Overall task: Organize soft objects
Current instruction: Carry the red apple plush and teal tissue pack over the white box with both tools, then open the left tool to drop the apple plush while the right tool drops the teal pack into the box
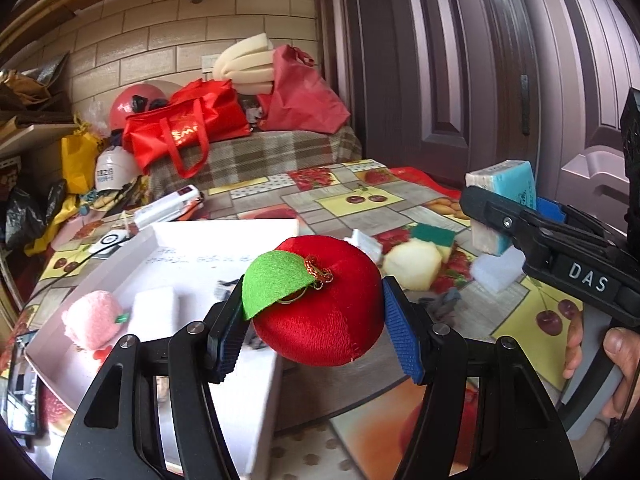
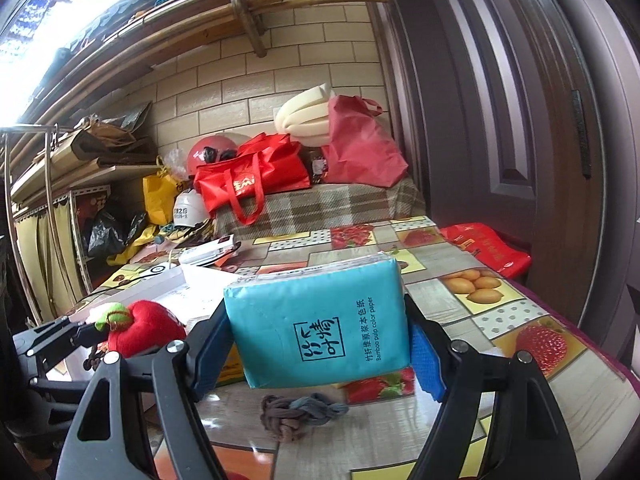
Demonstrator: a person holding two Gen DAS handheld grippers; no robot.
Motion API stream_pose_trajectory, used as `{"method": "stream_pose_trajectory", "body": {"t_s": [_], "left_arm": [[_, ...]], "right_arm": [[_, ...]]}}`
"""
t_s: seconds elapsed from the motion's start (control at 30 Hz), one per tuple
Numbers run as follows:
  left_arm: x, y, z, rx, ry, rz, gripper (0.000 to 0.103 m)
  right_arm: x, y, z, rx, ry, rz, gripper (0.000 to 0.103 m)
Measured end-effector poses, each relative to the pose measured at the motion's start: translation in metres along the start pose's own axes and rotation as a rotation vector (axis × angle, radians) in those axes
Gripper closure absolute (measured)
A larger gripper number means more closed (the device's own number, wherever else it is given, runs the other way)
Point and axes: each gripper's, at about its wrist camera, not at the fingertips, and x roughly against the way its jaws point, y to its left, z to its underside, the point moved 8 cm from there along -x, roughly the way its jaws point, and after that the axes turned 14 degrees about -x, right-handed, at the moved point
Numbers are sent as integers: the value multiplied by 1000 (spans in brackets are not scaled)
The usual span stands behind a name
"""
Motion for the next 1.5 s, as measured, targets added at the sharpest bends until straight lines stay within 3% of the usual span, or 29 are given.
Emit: {"method": "stream_pose_trajectory", "body": {"t_s": [0.37, 0.93, 1.5], "left_arm": [[5, 18, 8, 8, -6, -41, 40], [9, 62, 26, 38, 16, -142, 39], [11, 169, 70, 237, 105, -337, 39]], "right_arm": [[-11, 35, 16, 71, 50, -44, 25], [-35, 73, 32, 75, 111, -99, 25], [-82, 132, 54, 157, 208, -164, 25]]}}
